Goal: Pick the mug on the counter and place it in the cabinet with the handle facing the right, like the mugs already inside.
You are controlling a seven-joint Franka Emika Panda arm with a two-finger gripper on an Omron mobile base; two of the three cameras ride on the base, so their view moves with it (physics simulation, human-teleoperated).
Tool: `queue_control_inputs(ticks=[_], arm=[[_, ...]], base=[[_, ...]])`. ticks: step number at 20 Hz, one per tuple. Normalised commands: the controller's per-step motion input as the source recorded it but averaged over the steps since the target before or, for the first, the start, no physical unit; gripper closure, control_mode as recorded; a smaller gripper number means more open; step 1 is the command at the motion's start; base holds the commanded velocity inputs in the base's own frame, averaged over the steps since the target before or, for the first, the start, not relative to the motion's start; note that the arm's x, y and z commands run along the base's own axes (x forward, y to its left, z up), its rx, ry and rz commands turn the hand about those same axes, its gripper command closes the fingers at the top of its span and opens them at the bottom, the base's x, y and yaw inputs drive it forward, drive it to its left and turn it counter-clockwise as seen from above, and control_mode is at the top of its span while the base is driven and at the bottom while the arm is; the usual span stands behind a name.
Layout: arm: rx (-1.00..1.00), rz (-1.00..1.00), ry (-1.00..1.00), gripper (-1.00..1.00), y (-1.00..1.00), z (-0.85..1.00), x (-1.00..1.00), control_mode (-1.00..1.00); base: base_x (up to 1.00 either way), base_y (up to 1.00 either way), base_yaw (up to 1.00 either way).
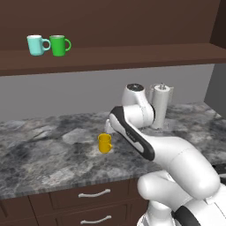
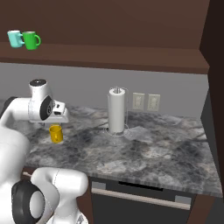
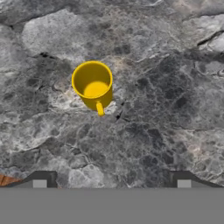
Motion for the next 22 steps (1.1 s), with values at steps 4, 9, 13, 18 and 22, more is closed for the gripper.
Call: queue_control_inputs(ticks=[4, 9, 13, 18, 22], arm=[[0.00, 0.07, 0.00, -1.00, 0.27, -0.43, 0.28, -1.00], [-0.01, 0.01, 0.00, -1.00, 0.26, -0.30, 0.38, -1.00], [-0.04, -0.02, -0.03, -1.00, 0.10, -0.20, 0.35, -1.00], [-0.02, -0.03, -0.02, -1.00, 0.02, -0.23, 0.21, -1.00], [0.00, -0.02, -0.10, -1.00, 0.10, -0.22, 0.13, -1.00]], base=[[0.00, 0.00, 0.00], [0.00, 0.00, 0.00], [0.00, 0.00, 0.00], [0.00, 0.00, 0.00], [0.00, 0.00, 0.00]])
